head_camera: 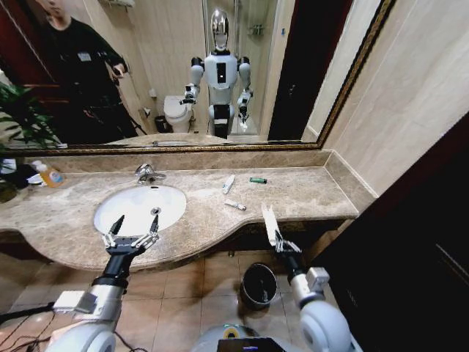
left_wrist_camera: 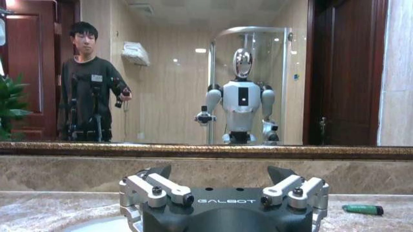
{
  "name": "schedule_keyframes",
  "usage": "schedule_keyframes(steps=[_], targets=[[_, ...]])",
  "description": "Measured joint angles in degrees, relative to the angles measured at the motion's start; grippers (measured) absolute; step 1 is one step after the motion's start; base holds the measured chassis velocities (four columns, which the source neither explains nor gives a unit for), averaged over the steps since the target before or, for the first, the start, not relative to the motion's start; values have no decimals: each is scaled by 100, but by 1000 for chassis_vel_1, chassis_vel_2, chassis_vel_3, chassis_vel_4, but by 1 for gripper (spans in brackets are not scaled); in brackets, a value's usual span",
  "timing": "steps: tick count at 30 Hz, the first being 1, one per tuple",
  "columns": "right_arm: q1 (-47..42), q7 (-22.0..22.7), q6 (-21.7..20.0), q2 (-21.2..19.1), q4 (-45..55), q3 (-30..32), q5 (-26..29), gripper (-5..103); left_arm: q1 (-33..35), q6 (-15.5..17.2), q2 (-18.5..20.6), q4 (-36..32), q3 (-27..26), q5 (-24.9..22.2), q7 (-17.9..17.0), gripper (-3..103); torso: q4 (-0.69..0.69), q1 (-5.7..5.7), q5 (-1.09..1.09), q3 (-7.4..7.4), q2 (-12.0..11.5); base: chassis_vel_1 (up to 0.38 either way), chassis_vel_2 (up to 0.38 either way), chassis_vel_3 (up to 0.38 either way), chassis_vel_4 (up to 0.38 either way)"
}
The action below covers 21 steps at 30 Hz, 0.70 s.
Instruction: Pick up the trash from the sink and place it in the trash bin.
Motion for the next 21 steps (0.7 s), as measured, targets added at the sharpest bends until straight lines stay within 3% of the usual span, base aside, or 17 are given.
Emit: schedule_keyframes(steps=[6, 10, 21], targets=[[-69, -26, 127, 227, -440, -32, -226, 0, 0, 0, 0, 0, 0, 0, 0, 100, 0, 0, 0, 0, 0, 0, 0, 0, 0], [17, -268, 334, 563, -1076, -51, -512, 0, 0, 0, 0, 0, 0, 0, 0, 100, 0, 0, -1, 0, 0, 0, 0, 0, 0], [594, -261, 578, 547, -2458, -43, -296, 0, 0, 0, 0, 0, 0, 0, 0, 100, 0, 1, -1, 1, -1, 0, 0, 0, 0]])
